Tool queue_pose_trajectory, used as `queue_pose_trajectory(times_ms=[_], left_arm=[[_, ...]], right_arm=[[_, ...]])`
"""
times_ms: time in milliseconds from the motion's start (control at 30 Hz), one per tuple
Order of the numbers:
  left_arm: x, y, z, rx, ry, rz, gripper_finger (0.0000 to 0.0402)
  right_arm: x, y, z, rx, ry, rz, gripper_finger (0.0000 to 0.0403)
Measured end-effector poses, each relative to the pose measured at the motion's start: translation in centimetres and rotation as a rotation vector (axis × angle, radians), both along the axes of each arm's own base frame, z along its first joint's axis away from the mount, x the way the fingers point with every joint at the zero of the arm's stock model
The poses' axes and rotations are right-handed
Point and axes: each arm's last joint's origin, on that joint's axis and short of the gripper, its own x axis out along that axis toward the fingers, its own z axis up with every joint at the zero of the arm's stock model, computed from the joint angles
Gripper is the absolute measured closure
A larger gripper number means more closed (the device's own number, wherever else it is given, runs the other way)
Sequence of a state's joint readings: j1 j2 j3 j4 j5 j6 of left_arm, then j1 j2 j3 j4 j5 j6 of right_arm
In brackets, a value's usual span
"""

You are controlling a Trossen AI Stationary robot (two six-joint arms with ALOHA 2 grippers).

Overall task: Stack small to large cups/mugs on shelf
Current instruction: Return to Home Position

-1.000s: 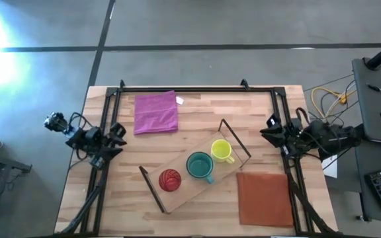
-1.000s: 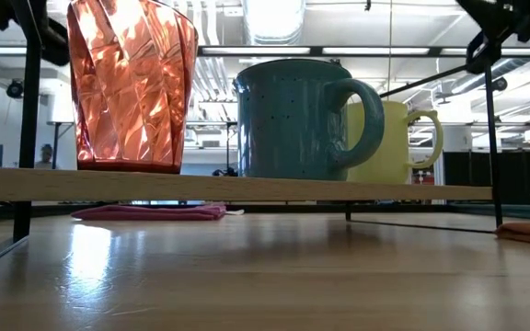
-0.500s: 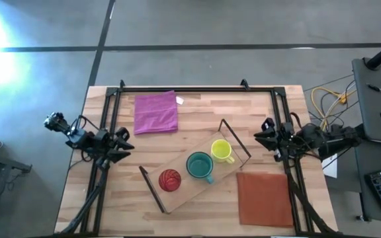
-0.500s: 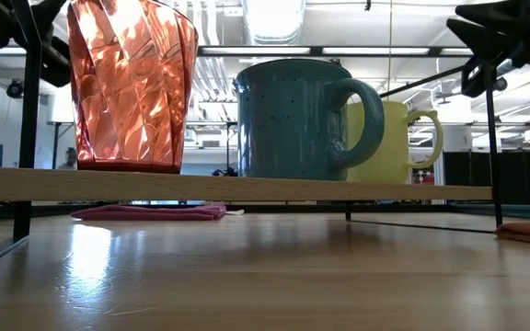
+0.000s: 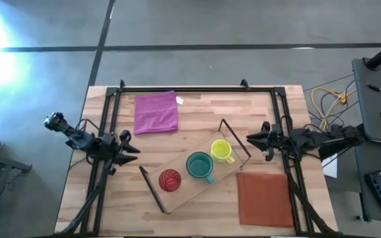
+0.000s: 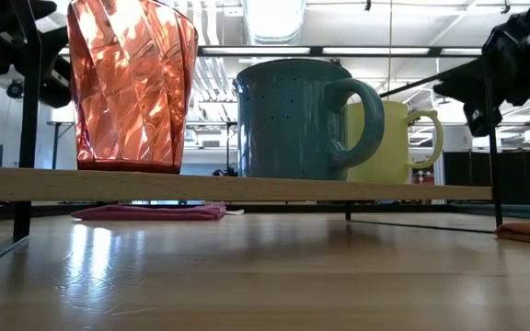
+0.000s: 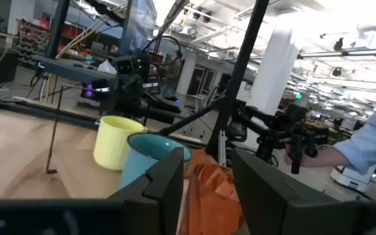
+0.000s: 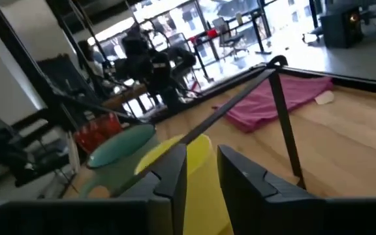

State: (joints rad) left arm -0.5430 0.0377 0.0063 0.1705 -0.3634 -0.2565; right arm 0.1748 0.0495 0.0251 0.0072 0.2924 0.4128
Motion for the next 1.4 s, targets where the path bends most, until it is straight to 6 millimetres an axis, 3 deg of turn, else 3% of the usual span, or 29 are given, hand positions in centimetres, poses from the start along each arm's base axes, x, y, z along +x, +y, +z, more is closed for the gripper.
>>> queue_pose_trajectory(times_ms=[300, 567, 1400], left_arm=[[0.03, 0.00, -0.10, 0.004, 0.008, 0.007, 0.0285], [0.02, 0.01, 0.02, -0.003, -0.003, 0.006, 0.0285], [0.03, 0.00, -0.01, -0.001, -0.002, 0.005, 0.0285]], right_arm=[[0.44, 0.03, -0.60, -0.021, 0.075, -0.004, 0.0332], [0.39, 0.03, -0.51, 0.306, 0.025, -0.017, 0.0327], [0.41, 0.03, -0.54, 0.306, 0.028, -0.017, 0.0327]])
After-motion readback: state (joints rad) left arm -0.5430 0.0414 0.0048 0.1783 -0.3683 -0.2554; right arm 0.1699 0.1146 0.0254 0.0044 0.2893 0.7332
